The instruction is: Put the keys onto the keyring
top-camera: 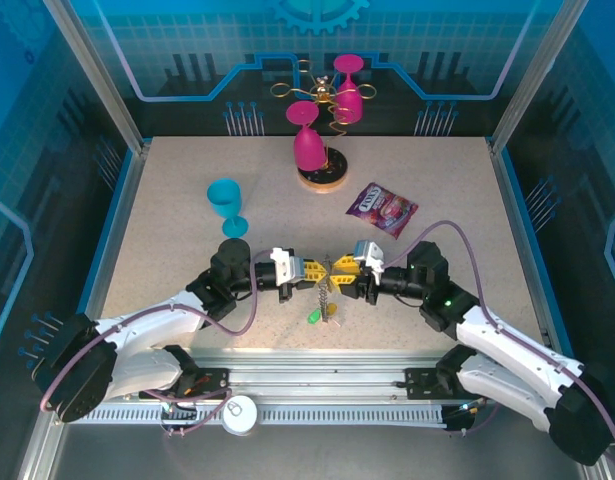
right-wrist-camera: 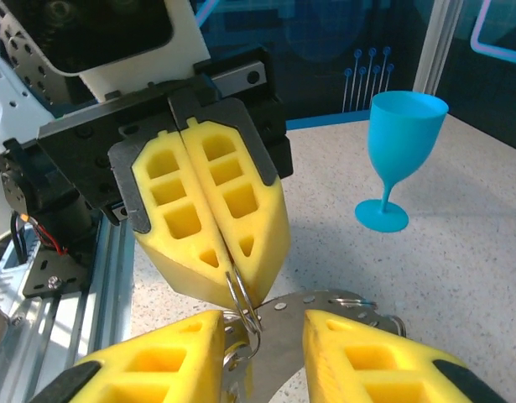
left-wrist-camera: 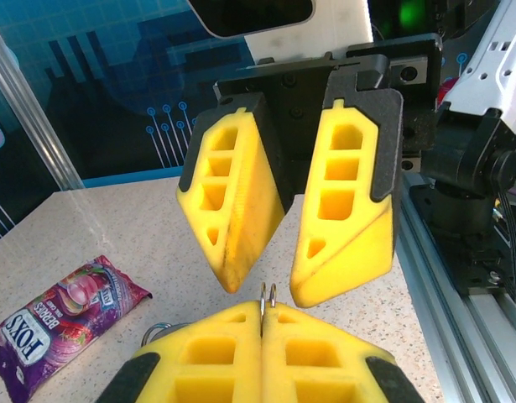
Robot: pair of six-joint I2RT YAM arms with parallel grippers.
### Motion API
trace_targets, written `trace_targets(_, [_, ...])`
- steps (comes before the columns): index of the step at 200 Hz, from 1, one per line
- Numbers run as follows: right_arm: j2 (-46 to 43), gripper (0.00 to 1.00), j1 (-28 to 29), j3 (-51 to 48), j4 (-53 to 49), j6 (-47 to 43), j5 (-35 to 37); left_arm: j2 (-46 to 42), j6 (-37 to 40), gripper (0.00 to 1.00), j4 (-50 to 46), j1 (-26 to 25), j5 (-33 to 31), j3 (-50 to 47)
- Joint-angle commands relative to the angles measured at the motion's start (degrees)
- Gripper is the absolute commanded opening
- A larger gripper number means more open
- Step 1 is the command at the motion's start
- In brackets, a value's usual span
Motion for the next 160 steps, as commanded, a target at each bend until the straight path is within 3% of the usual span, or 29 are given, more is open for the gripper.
trace_targets(1, [0.59,0.28,0.64,0.09,4.16,-3.61,-2.48,0.24,-0.56,0.00,3.80,-0.19,2.15,-0.02])
trace_targets(86, [1.31,0.23,0.99,0.51,0.52,-10.95,-2.20,0.32,-0.67,0.00,3.75,-0.16,2.37,0.09])
trace_targets(160, [2.34,0.17,1.56,0.99,1.03,-12.24,-1.23,0.49,-1.01,0.00,3.98,-0.14,2.59,0.27])
